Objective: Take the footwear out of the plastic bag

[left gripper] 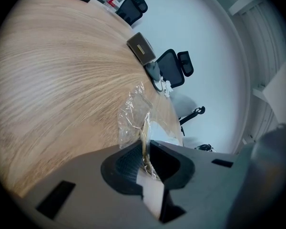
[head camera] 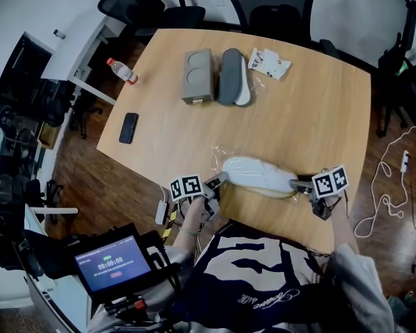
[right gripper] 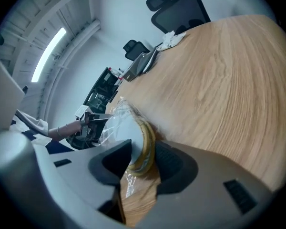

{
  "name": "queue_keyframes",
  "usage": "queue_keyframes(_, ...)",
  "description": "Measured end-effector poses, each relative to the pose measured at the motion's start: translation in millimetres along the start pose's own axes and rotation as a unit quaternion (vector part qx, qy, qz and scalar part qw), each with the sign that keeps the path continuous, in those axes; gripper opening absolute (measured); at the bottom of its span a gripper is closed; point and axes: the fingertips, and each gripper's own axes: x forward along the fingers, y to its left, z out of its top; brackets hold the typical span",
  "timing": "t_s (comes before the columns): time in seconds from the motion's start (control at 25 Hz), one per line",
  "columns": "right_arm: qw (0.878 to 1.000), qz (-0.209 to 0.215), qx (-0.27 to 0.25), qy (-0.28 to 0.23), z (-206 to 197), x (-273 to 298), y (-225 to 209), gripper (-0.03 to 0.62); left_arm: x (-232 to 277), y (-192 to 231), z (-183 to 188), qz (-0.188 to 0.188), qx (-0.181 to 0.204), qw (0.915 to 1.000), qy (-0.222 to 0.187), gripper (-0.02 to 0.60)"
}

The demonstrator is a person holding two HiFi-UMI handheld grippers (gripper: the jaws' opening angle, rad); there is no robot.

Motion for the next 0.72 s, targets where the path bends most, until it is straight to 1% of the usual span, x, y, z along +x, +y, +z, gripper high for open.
queue_keyframes(0.12, 0.998, -0.001, 0.04, -0.051, 2.6, -8.2, 2.1, 0.121, 1.0, -1.7, -0.9, 0.0, 0.0, 0.9999, -0.013, 0.051)
queue_keyframes(0.24, 0.993, -0.013, 0.063, -0.094, 2.8, -19.4, 10.8, 0.096, 0.4, -6.6, -1.9, 0.003, 0.02, 0.9995, -0.023, 0.051)
queue_keyframes(0.36, 0.99, -0.035, 0.072, -0.118, 1.0, -34.2, 17.4, 0.091, 1.1, -13.0, -3.3, 0.002, 0.037, 0.9988, -0.033, 0.051)
queue_keyframes(0.48, 0.986, -0.039, 0.071, -0.147, 2.6, -57.6, 23.0, 0.081, -3.6, -10.0, 3.5, 0.011, 0.03, 0.9973, -0.066, 0.046)
queue_keyframes(0.56, 0.983, -0.053, 0.07, -0.159, 0.1, -73.3, 19.8, 0.079, -9.0, -4.7, 10.8, 0.022, 0.029, 0.9958, -0.084, 0.031)
queue_keyframes(0.64, 0.981, -0.065, 0.074, -0.169, -3.7, -85.9, 18.8, 0.077, -12.9, -1.5, 16.2, 0.037, 0.047, 0.9943, -0.088, 0.028)
queue_keyframes(0.72, 0.978, -0.084, 0.075, -0.176, -8.3, -97.6, 18.6, 0.075, -15.9, 0.4, 21.1, 0.059, 0.076, 0.9909, -0.094, 0.021)
